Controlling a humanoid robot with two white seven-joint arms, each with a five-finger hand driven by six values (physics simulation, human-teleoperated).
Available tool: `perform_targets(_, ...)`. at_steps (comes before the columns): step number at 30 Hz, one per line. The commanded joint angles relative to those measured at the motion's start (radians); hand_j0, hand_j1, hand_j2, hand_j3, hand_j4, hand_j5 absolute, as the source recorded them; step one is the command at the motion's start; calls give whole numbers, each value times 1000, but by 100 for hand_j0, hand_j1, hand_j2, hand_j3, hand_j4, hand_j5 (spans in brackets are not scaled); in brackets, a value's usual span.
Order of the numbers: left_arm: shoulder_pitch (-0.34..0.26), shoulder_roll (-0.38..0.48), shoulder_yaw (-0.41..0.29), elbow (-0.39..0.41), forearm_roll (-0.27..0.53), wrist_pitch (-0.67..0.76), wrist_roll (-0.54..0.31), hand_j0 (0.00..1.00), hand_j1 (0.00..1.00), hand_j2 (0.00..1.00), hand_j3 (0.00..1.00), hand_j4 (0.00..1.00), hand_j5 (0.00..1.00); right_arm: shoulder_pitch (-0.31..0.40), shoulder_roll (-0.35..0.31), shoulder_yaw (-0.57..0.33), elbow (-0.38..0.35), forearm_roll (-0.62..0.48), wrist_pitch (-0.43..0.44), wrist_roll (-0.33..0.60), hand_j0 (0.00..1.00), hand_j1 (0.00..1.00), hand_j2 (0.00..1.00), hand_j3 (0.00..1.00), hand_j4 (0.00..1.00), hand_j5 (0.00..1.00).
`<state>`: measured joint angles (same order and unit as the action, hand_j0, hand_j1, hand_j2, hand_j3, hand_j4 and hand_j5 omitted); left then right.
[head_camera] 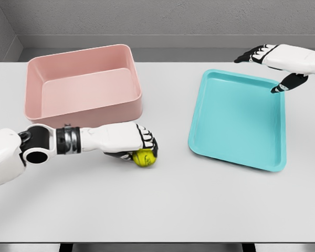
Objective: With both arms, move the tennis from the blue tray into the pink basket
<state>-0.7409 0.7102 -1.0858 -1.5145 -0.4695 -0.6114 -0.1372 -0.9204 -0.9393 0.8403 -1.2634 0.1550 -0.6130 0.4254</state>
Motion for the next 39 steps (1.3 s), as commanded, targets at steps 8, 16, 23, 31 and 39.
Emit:
perform_targets(8, 0, 71, 60, -72, 57, 1, 1, 49, 49, 49, 49, 49, 49, 0, -3, -3, 2, -6, 2, -1, 100, 100, 100, 100, 100, 100)
perform_targets(16, -9, 92, 90, -75, 77, 1, -2, 47, 47, 47, 47, 47, 47, 0, -4, -4, 2, -6, 2, -1, 100, 100, 100, 100, 100, 100)
perform_targets(23, -17, 114, 96, -76, 92, 1, -1, 47, 47, 47, 47, 47, 47, 0, -4, -4, 1, -6, 2, -1, 100, 100, 100, 100, 100, 100)
perform_targets(31, -18, 144, 139, -79, 101, 1, -1, 47, 47, 47, 47, 47, 47, 0, -4, -4, 1, -5, 2, -1, 100, 100, 100, 100, 100, 100)
perform_targets(39, -43, 147, 139, -70, 127, 1, -1, 47, 47, 47, 47, 47, 47, 0, -4, -4, -1, -5, 2, -1, 100, 100, 100, 100, 100, 100)
